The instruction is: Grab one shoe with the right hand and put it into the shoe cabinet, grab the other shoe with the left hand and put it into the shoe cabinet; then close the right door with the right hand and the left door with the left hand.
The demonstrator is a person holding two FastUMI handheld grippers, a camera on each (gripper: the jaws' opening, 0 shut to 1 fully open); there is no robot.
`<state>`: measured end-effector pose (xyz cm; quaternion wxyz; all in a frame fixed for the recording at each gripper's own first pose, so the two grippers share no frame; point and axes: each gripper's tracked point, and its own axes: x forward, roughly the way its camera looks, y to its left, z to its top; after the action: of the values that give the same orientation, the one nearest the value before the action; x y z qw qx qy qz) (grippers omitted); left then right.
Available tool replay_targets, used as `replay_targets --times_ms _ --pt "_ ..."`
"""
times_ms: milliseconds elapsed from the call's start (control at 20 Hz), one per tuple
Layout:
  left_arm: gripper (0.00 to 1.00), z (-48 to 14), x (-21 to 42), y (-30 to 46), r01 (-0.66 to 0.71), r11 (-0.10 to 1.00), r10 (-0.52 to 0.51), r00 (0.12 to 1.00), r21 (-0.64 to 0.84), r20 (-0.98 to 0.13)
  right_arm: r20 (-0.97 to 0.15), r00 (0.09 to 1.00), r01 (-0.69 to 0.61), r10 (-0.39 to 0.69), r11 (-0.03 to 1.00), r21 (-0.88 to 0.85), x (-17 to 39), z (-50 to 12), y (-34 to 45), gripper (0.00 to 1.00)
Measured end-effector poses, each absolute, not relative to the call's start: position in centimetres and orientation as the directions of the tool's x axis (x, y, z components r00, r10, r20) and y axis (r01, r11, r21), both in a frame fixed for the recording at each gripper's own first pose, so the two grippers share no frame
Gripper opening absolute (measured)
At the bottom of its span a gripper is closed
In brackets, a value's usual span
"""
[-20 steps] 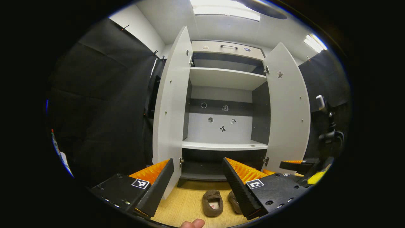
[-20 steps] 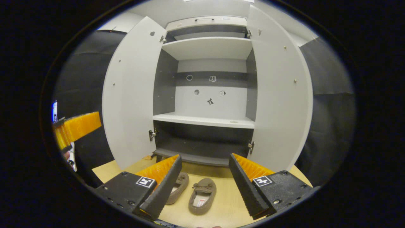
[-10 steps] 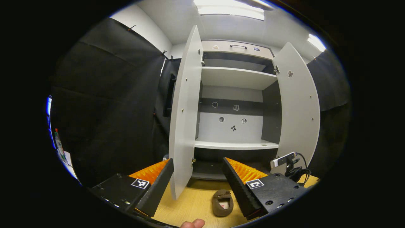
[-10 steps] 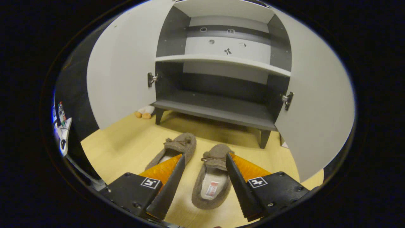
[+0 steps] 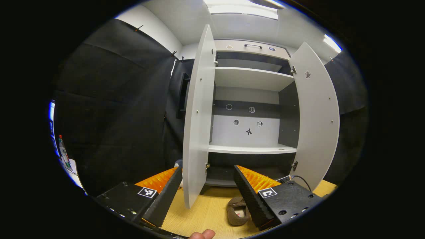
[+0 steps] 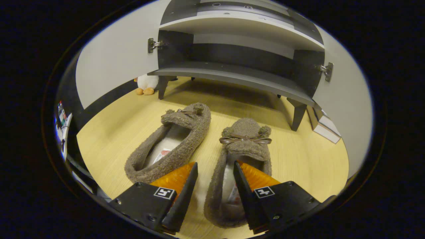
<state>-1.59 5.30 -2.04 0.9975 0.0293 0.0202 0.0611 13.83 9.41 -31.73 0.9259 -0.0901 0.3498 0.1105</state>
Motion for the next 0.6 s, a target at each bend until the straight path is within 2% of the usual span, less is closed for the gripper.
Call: replay_targets --times_ms 150,200,250,300,450,500,550,600 --pt "0.95 -2.3 -1.3 5.6 -0.128 0.990 0.131 0.990 0.059 -0.046 -0.671 0.733 -0.249 0.117 0.963 -0.103 14.4 -32.2 9.3 0.63" --pt "0.95 -2.5 -1.1 5.6 -0.129 0.990 0.132 0.990 0.058 -0.051 -0.673 0.733 -0.235 0.103 0.966 -0.108 14.8 -32.3 9.0 0.55" --pt "0.95 -2.7 -1.0 5.6 -0.129 0.990 0.132 0.990 0.058 -0.055 -0.673 0.734 -0.218 0.091 0.970 -0.106 15.0 -32.4 8.9 0.53" --pt "0.95 -2.8 -0.9 5.6 -0.129 0.990 0.132 0.989 0.057 -0.059 -0.675 0.733 -0.200 0.079 0.974 -0.103 15.4 -32.7 8.7 0.42" --pt "0.95 -2.9 -0.4 5.2 -0.121 0.992 0.124 0.990 0.046 -0.064 -0.649 0.758 -0.197 0.070 0.972 -0.126 15.9 -33.1 8.6 0.33" --pt "0.95 -2.8 -0.4 5.1 -0.117 0.992 0.120 0.991 0.043 -0.063 -0.634 0.770 -0.201 0.067 0.969 -0.141 16.0 -32.9 8.4 0.35" --pt "0.95 -2.8 -0.2 4.9 -0.114 0.993 0.116 0.991 0.042 -0.062 -0.615 0.786 -0.201 0.066 0.968 -0.153 16.0 -32.6 8.3 0.33" --pt "0.95 -2.8 -0.1 4.9 -0.111 0.993 0.113 0.992 0.046 -0.063 -0.603 0.794 -0.207 0.073 0.966 -0.156 16.0 -32.5 8.4 0.25"
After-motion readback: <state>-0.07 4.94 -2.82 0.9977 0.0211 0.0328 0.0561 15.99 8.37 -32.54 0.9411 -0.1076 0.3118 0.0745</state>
